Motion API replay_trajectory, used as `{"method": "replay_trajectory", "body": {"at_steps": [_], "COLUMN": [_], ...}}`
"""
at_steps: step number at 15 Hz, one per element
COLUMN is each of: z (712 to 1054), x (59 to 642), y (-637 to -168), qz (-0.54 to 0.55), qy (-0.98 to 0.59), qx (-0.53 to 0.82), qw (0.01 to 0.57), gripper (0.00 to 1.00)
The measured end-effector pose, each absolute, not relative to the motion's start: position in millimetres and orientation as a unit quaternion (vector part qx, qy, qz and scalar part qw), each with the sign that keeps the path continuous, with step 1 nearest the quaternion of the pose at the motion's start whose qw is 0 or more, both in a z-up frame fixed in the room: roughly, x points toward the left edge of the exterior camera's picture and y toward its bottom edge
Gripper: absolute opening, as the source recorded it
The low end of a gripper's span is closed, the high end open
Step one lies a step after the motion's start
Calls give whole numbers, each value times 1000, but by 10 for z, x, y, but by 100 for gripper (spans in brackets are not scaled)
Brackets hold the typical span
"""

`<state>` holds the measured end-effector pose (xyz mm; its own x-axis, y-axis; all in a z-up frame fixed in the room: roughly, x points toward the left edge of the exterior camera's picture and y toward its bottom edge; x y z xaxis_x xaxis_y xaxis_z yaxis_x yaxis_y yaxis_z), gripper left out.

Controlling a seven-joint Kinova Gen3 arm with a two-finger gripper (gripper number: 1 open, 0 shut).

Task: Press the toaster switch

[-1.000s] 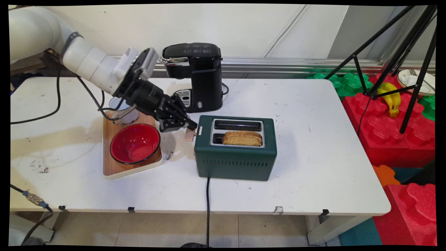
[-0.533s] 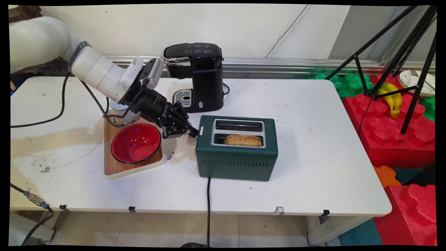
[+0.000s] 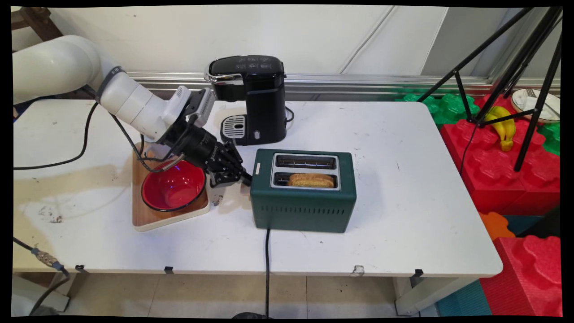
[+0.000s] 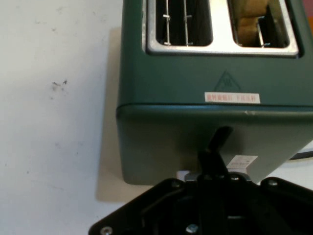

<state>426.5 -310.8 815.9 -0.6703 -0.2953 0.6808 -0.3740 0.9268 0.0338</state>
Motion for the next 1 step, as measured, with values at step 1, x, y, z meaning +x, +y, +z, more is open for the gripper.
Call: {"method": "replay_trajectory", "body": {"at_steps": [1], "z": [8126], "x": [4275], "y": [-3111], "qz": [53], "qy": [-913], "qx": [183], "qw": [360], "gripper": [0]}}
